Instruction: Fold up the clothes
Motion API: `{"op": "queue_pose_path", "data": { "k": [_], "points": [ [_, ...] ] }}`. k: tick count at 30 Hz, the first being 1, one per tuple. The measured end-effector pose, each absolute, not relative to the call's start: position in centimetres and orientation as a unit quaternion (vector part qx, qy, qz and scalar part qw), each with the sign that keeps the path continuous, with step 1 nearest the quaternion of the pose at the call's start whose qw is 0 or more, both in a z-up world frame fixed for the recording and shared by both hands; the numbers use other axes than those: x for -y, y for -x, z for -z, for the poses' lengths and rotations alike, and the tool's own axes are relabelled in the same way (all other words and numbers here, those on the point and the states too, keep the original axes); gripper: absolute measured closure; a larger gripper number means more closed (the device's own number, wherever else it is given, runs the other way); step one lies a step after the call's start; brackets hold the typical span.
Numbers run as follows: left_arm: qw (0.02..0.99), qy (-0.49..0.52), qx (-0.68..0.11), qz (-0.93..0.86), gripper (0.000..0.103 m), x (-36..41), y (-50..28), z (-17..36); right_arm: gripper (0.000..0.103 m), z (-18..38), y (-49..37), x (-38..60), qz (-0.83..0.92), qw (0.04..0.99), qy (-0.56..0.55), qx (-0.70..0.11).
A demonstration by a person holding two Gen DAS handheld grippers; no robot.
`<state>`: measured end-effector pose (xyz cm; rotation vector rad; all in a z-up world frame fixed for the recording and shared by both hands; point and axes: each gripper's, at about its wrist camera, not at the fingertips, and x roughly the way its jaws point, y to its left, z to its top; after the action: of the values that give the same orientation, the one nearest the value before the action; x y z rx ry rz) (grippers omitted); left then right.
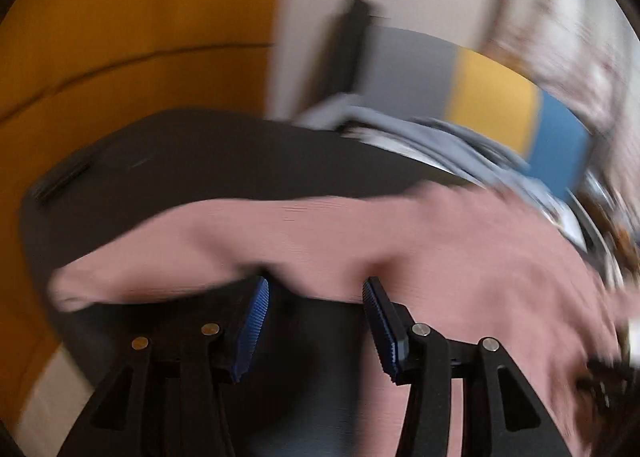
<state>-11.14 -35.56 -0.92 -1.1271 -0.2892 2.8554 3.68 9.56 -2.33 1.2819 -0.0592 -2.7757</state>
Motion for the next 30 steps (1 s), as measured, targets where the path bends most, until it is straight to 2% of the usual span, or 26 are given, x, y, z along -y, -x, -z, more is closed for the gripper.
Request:
{"op": "queue_pose_path", "data": {
  "k": [3, 8, 13, 17, 25, 26, 27, 28, 30],
  "points": [
    [-0.046, 0.390, 0.170, -0.904, 0.053, 43.1, 12.5, 2.3, 0.049, 3.8, -3.0, -8.5, 0.902, 0.056, -0.427, 0.012],
    [-0.124, 0.402, 0.220, -0.880, 0.051, 49.0, 12.5, 3.1, 0.042, 3.9, -3.2, -7.6, 0.907, 0.051, -0.418, 0.007],
    [-0.115, 0.449, 0.278, -0.841, 0.051, 50.4, 12.1, 4.7, 0.038, 4.0, -2.9, -8.0, 0.908, 0.054, -0.415, 0.017],
    [-0.113, 0.466, 0.276, -0.833, 0.051, 49.4, 12.6, 5.9, 0.038, 3.9, -2.7, -8.3, 0.909, 0.056, -0.413, 0.019],
    [-0.193, 0.442, 0.249, -0.840, 0.054, 50.8, 17.9, 5.9, 0.038, 3.9, -3.5, -8.4, 0.906, 0.069, -0.418, 0.010],
    [-0.203, 0.444, 0.241, -0.839, 0.057, 50.9, 18.6, 5.9, 0.038, 3.9, -3.7, -8.5, 0.905, 0.074, -0.419, 0.007],
    [-0.207, 0.447, 0.231, -0.839, 0.072, 50.8, 19.1, 5.9, 0.038, 3.8, -3.8, -8.7, 0.903, 0.080, -0.421, 0.004],
    [-0.207, 0.449, 0.223, -0.840, 0.095, 50.8, 19.8, 6.0, 0.038, 3.8, -4.0, -9.1, 0.902, 0.088, -0.424, 0.005],
    [-0.201, 0.447, 0.223, -0.843, 0.096, 51.0, 20.8, 6.1, 0.038, 3.6, -4.3, -9.8, 0.897, 0.103, -0.430, 0.014]
  ]
}}
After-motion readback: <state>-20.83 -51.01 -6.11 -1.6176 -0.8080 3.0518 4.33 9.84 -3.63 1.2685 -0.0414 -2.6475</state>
